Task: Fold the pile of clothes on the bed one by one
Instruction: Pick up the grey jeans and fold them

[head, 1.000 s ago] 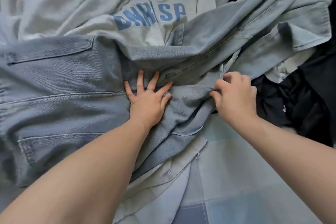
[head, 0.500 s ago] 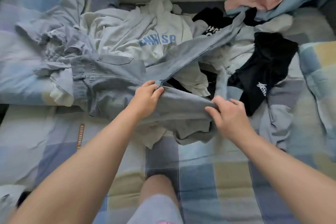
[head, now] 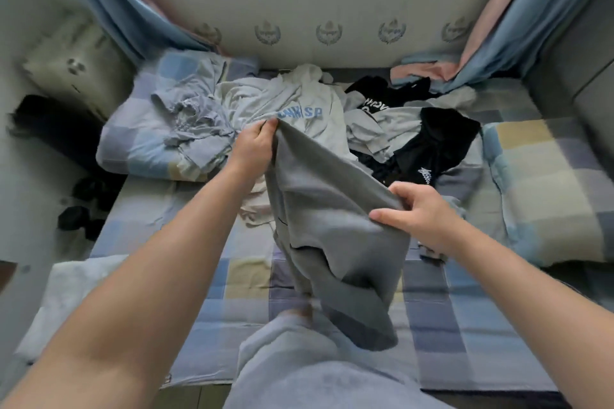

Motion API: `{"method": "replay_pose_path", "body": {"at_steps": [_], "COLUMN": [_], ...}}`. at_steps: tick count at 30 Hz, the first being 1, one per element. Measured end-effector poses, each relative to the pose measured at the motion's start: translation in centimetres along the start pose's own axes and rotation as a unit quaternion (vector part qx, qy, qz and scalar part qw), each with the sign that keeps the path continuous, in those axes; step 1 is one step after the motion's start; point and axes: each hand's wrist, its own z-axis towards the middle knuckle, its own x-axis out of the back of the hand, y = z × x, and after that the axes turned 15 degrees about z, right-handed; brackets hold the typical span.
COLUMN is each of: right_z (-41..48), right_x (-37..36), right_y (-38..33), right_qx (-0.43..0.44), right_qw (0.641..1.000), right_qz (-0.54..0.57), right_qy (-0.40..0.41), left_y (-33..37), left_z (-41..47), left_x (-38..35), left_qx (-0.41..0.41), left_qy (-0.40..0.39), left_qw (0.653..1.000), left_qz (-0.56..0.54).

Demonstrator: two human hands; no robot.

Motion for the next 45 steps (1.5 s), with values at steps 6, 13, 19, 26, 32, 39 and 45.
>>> {"method": "replay_pose_path", "body": {"at_steps": [6, 13, 19, 26, 32, 39, 45], "right_z": [-4.6, -5.4, -6.7, -7.3, -6.7, -7.1, -7.0], "right_x": [2.7, -1.8, -5.1, -4.3, -4.8, -6.0, -7.2], "right_y": [-4.4, -12.9, -12.6, -15.3, -16.0, -23.3, -30.5], "right_qx": [0.013, 0.163, 0.156, 0.114, 0.091, 0.216, 0.285], "right_qw": [1.000, 0.977, 0.961, 0.943, 0.957, 0.951, 0.909], "right_qz": [-0.005, -0.139, -0.218, -0.311, -0.277, -0.161, -0.209], "right_qy": [-0.014, -0.027, -0.063, -0.030, -0.015, 0.152, 0.220], "left_y": [4.0, 7.1, 6.3, 9.2, 10.4, 13.1, 15.4], "left_z": [-3.3, -11.8, -15.9, -14.0, -13.0, -13.0, -13.4], "left_x": [2.9, 2.2, 1.8, 9.8, 18.8, 27.8, 30.6], "left_qx": [0.015, -0.206, -0.259, -0.298, -0.299, -0.302, -0.265], "left_qy": [0.021, -0.270, -0.307, -0.202, -0.150, -0.059, -0.014], "left_qw": [1.000, 0.923, 0.898, 0.903, 0.916, 0.903, 0.953], "left_qz": [0.004, 0.180, 0.178, 0.235, 0.220, 0.300, 0.148]}}
